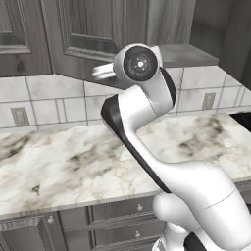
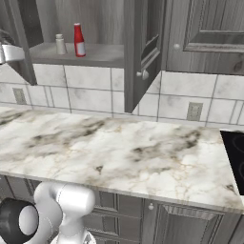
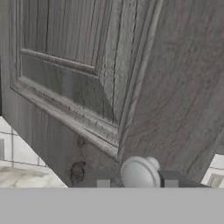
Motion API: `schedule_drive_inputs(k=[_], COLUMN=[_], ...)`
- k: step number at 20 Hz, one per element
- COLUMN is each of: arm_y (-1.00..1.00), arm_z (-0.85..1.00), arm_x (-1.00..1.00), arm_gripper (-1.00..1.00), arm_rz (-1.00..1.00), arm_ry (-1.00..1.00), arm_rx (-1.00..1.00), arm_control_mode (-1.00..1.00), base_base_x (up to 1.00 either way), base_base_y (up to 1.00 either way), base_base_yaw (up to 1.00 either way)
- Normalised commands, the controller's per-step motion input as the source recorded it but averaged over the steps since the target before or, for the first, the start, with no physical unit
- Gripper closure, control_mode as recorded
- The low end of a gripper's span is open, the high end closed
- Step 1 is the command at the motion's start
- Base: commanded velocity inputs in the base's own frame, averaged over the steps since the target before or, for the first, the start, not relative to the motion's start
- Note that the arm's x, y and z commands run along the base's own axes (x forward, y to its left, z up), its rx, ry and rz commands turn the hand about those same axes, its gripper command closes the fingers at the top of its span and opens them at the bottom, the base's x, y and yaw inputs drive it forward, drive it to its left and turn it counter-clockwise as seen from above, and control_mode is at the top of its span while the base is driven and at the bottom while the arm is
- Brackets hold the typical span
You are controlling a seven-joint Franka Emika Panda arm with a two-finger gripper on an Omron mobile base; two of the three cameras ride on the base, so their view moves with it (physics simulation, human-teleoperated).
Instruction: Move the shaker and ketchup from the cabinet to the dining counter.
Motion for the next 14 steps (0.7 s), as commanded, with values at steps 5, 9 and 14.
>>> schedule_drive_inputs(k=[5,9,14], arm_y=[0.29,-0.93,-1.00], arm_z=[0.00,0.00,0.00], arm_x=[-0.80,-0.92,-0.38], arm_gripper=[-1.00,-1.00,-1.00], arm_rz=[0.02,0.00,0.02], arm_ry=[0.00,0.03,0.08], arm_rx=[0.01,0.17,0.31], arm_control_mode=[-1.00,-1.00,-1.00], base_base_x=[0.00,0.00,0.00], base_base_y=[0.00,0.00,0.00], base_base_yaw=[0.00,0.00,0.00])
